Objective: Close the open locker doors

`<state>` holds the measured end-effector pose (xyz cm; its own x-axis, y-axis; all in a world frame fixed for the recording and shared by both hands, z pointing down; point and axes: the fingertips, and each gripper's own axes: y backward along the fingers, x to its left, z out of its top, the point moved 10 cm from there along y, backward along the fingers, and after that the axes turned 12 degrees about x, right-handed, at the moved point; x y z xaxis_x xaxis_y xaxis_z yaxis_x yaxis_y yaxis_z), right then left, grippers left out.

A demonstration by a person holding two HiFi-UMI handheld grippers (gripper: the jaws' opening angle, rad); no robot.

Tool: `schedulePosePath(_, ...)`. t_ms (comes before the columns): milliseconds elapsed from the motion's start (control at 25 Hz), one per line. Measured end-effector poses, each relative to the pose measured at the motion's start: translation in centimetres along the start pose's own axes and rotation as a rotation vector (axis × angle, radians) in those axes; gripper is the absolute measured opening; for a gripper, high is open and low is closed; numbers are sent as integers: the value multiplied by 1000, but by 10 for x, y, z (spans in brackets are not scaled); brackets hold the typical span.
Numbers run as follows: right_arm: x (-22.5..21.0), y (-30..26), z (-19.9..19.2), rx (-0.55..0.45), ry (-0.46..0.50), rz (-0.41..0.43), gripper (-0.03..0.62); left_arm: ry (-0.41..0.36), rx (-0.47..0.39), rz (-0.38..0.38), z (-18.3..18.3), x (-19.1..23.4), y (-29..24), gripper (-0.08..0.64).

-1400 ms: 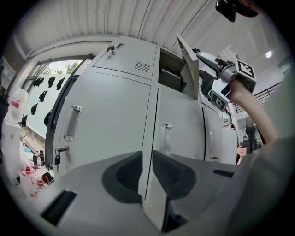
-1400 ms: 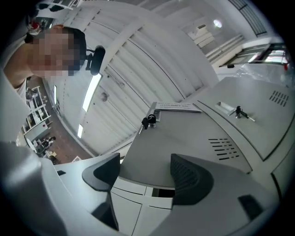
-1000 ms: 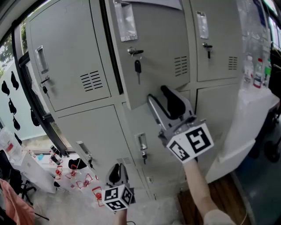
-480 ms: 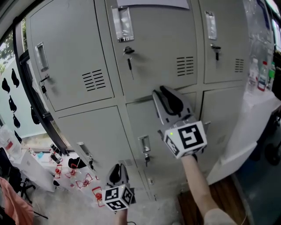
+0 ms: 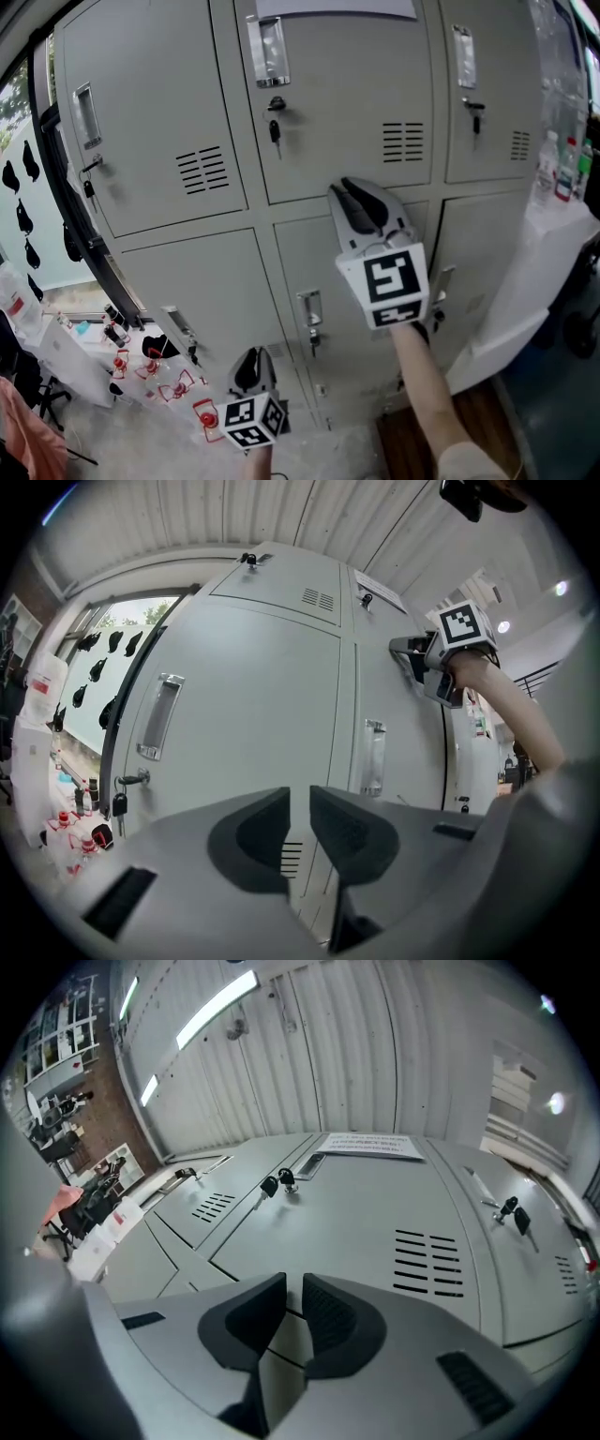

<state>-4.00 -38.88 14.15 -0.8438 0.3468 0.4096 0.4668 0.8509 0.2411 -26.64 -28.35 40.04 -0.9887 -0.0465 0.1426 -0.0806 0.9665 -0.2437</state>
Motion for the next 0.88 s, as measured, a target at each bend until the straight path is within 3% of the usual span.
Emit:
schedulePosePath(120, -2, 0, 2, 6, -5, 0, 48, 7, 2, -11, -2, -1, -5, 49)
schedulePosePath(280, -6, -1, -3, -59, -77, 14, 43, 7, 6, -26, -3, -2, -11, 49)
schedulePosePath(400, -9, -3, -7, -98, -65, -2, 38, 10, 10, -33, -4, -2, -13, 49)
schedulePosePath(880, -2, -2, -7, -79, -94, 3, 40, 23, 0, -31, -3, 3, -4, 49)
